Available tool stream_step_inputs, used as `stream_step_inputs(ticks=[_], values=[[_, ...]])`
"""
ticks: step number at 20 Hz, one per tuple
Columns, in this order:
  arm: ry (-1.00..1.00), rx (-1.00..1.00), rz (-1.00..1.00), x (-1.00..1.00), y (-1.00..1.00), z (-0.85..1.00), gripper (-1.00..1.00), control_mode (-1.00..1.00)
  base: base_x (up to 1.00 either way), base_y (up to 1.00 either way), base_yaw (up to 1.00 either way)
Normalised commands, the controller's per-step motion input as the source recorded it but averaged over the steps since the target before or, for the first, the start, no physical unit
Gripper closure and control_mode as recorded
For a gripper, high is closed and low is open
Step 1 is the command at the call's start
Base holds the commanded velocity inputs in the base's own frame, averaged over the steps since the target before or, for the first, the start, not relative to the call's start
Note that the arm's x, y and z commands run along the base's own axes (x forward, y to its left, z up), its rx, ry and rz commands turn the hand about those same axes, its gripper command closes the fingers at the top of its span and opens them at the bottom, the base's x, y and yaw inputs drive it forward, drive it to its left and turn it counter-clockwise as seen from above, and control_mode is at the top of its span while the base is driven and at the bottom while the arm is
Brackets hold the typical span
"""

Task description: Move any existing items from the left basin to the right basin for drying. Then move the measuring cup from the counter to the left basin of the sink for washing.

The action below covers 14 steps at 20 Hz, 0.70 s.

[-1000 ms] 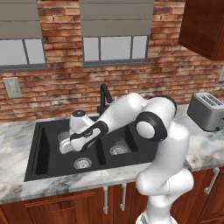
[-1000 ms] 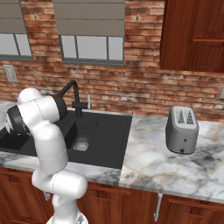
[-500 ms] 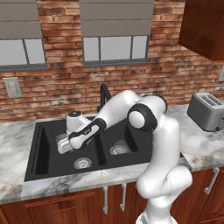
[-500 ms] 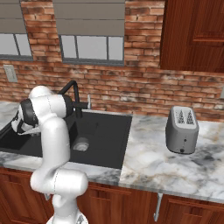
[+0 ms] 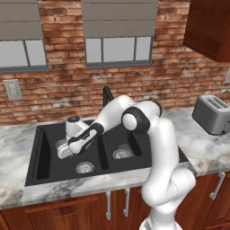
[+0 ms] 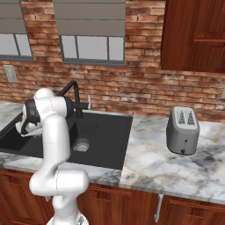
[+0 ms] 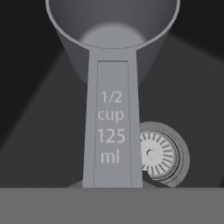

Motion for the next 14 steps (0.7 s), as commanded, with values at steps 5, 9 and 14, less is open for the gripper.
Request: stream_step_inputs(ticks=[5, 9, 14], values=[[0.0, 0.0, 0.02, 0.21, 0.1, -0.33, 1.0, -1.0, 0.0, 0.0, 0.0], [0.0, 0.0, 0.01, 0.19, 0.07, -0.32, 1.0, -1.0, 0.0, 0.0, 0.0], [0.0, 0.0, 0.01, 0.2, 0.07, -0.33, 1.0, -1.0, 0.0, 0.0, 0.0]])
